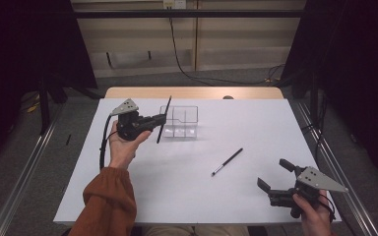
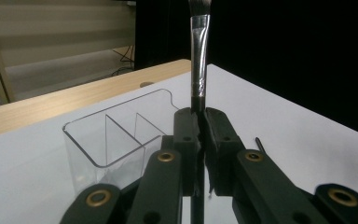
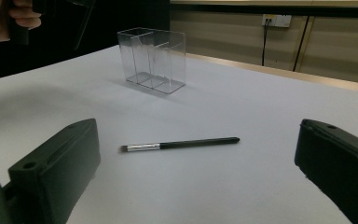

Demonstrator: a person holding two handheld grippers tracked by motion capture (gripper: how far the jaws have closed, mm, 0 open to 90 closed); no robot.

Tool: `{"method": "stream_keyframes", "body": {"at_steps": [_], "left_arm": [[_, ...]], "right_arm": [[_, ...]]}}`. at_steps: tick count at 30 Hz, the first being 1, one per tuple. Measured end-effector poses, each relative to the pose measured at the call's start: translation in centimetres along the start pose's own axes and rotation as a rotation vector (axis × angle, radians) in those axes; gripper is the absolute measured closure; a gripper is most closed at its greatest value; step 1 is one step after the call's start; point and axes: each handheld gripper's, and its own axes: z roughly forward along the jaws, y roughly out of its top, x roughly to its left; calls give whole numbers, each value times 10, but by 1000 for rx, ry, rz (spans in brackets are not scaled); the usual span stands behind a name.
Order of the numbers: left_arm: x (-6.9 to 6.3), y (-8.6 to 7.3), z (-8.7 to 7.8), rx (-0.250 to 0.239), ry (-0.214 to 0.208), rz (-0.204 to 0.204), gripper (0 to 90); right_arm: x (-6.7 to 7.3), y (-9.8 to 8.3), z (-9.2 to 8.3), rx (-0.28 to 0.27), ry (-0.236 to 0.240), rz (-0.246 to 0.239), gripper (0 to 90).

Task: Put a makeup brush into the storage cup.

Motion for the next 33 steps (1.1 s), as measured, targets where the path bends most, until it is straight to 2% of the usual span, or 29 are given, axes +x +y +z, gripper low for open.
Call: {"method": "stream_keyframes", "body": {"at_steps": [20,24,25,27,33], "left_arm": [[0,26,2,-23,22,42,841],[1,30,4,-26,28,42,842],[3,31,4,-45,32,29,842],[5,31,5,-40,45,36,842],[11,35,10,-34,49,30,842]], "right_arm": [[0,0,0,1,0,-1,0],[0,0,-1,-1,-1,0,0],[0,0,-1,-1,-2,3,0],[0,0,-1,-2,-3,3,0],[0,-1,-2,-1,-4,4,0]]}}
